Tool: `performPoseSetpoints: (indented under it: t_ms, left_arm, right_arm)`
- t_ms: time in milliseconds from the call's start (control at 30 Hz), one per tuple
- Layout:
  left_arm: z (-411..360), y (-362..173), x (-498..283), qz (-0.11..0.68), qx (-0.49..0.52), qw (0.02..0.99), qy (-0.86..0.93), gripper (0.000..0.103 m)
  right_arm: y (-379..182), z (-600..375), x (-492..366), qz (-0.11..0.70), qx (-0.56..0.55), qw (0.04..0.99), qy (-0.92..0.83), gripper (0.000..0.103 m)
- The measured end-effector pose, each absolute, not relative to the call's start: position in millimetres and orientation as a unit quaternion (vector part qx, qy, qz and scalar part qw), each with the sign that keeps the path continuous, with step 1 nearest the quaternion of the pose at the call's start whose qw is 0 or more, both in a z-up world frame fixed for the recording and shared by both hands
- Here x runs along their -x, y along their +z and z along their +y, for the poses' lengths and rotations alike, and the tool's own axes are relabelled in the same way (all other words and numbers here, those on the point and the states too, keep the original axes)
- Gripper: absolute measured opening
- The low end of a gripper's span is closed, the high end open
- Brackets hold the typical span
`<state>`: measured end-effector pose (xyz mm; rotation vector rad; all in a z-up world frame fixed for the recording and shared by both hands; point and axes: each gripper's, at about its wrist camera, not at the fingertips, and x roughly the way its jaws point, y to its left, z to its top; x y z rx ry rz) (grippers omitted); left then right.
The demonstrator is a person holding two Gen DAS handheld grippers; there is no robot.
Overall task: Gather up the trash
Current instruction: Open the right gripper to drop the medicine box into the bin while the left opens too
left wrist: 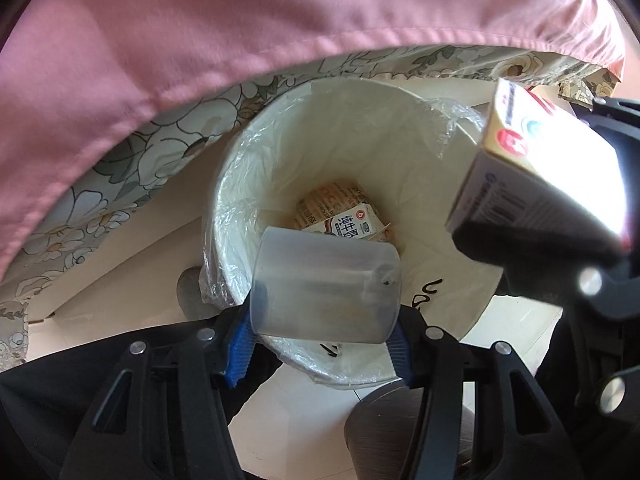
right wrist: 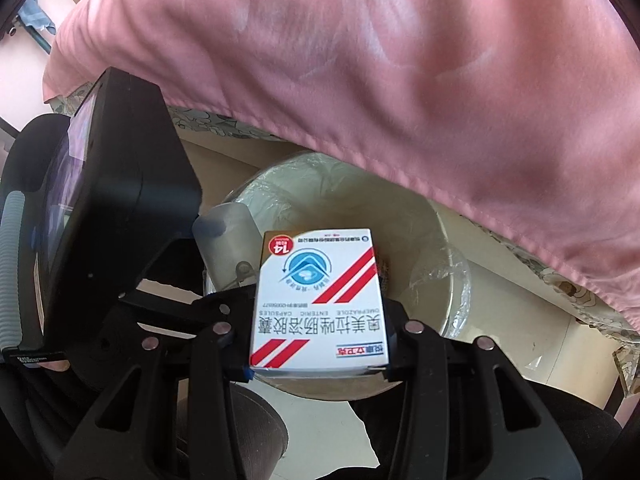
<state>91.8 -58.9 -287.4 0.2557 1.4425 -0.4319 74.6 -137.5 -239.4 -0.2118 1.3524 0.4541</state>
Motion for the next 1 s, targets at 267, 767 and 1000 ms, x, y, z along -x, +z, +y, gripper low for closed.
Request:
performPoseSetpoints:
  t_ms: [267,767,1000]
  left_arm:
    - [-64.1,-299.8,-97.8,0.662,-0.11,0.712,-0.205,0.058]
    - [-64.9,-300.6,-97.5,0.668,-0.089,0.707,-0.214,0.087]
    - [-68.9,-299.0,-97.2,0.668,-0.093,0.706,-0.216,0.091]
  right_arm:
    - [-242.1,-142.8,-77.1,0.622,0.088,0.75,0.206,0.044]
    - [-246.1,-163.3,-91.0,0.626,0.07,0.755,0.18,0.086]
    - [-247.0,-166.8,-91.3,0.628,0.068,0.755,0.173,0.089]
